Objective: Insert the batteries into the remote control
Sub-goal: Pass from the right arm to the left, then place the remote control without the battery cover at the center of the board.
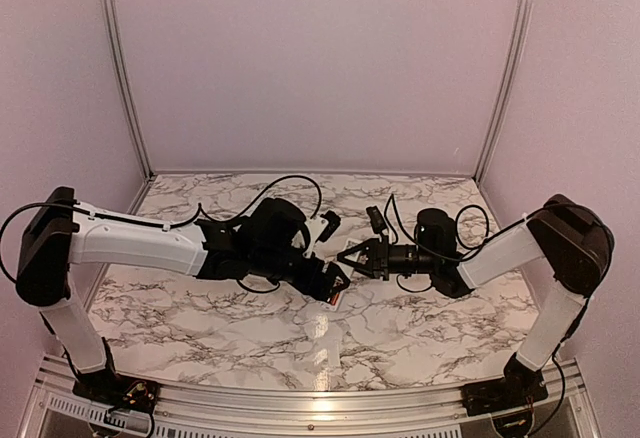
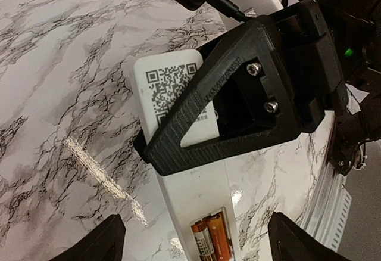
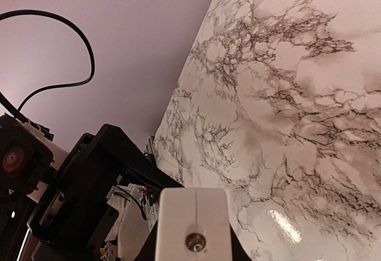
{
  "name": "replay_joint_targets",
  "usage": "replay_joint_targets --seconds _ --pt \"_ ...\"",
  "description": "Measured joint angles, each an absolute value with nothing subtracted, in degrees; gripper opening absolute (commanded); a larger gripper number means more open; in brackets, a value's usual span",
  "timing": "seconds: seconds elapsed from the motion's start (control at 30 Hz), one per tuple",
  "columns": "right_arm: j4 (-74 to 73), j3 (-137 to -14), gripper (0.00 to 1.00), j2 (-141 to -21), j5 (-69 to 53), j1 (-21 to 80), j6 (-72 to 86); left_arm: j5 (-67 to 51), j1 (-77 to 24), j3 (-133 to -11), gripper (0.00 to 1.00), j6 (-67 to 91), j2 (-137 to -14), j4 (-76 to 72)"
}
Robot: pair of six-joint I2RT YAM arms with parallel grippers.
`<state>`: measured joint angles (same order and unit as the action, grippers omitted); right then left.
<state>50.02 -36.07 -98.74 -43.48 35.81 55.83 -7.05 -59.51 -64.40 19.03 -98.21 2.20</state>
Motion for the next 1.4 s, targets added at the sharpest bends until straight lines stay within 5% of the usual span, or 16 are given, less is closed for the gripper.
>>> replay_joint_targets --seconds 0.33,0.57,1.13,1.4 --pt "47.66 -36.07 0.02 -98.65 -41.8 35.81 55.57 0.58 -61.89 -73.76 0.66 17.47 -106.54 10.28" --pt "46.41 -36.21 0.09 -98.63 -39.97 35.79 55.4 3.73 -62.67 -78.63 0.41 16.95 -109.45 13.89" --pt "41.06 -36.14 0.76 -94.08 -40.99 31.55 53.23 5.5 -60.42 -77.84 0.29 14.41 -109.8 22.37" --pt "33.61 -31.42 0.84 -85.86 -39.97 24.82 48.18 4.97 -58.85 -76.88 0.3 10.92 -110.26 28.45"
